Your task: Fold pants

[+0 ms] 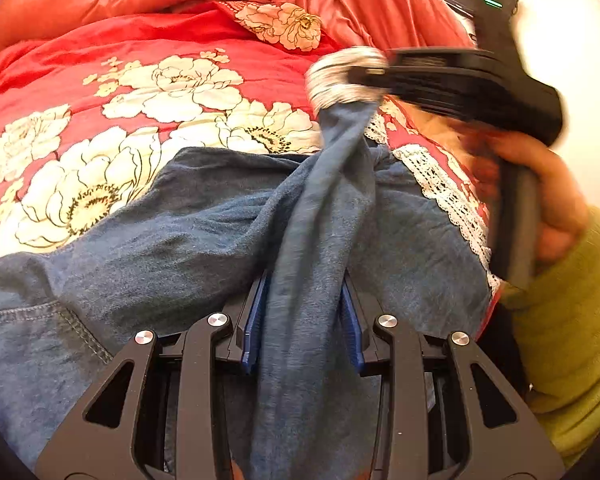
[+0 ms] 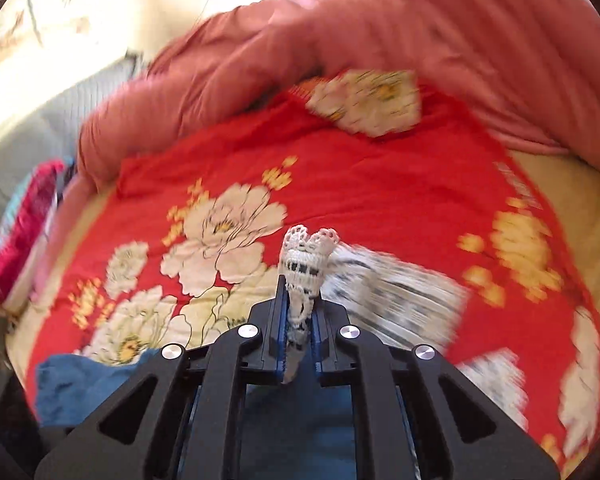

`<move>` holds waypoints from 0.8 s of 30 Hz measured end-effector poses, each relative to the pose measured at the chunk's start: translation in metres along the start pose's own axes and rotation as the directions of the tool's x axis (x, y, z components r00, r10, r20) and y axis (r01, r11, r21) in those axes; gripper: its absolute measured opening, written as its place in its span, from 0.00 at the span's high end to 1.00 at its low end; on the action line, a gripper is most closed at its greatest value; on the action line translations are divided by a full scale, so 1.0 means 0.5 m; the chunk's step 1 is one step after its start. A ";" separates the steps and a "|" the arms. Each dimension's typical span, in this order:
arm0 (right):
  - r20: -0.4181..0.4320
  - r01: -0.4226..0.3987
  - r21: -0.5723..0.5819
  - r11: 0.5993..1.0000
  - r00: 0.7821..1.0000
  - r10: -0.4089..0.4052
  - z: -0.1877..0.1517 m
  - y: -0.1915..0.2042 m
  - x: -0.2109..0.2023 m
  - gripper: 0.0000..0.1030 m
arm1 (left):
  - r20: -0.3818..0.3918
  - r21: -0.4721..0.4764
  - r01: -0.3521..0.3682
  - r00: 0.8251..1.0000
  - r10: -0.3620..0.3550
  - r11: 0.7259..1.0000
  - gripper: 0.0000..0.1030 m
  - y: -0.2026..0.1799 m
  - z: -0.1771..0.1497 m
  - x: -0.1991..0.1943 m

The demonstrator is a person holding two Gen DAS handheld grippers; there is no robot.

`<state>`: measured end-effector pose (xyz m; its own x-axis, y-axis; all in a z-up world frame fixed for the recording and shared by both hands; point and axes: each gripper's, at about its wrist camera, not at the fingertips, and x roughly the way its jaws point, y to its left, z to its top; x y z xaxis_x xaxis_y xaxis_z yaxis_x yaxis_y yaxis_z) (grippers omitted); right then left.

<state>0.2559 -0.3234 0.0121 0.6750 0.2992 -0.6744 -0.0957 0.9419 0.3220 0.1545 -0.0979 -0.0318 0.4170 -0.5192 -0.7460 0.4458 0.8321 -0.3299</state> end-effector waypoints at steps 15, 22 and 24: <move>0.041 -0.023 0.371 0.928 0.999 0.009 -0.236 -0.187 -0.249 0.91 | 0.012 0.217 0.040 0.999 -0.044 0.975 0.96 -0.104 -0.037 -0.036; 0.026 -0.038 0.412 0.910 0.999 0.030 -0.284 -0.203 -0.251 0.68 | -0.013 0.260 0.014 1.000 -0.011 0.965 0.96 -0.111 -0.047 -0.024; 0.033 -0.032 0.436 0.900 0.999 0.020 -0.287 -0.215 -0.256 0.65 | -0.015 0.262 0.005 1.000 -0.001 0.965 0.96 -0.109 -0.049 -0.026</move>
<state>0.0750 -0.4412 -0.0315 0.6965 0.3125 -0.6459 0.2110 0.7712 0.6006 0.1054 -0.1317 -0.0183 0.4045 -0.5170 -0.7544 0.6399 0.7493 -0.1704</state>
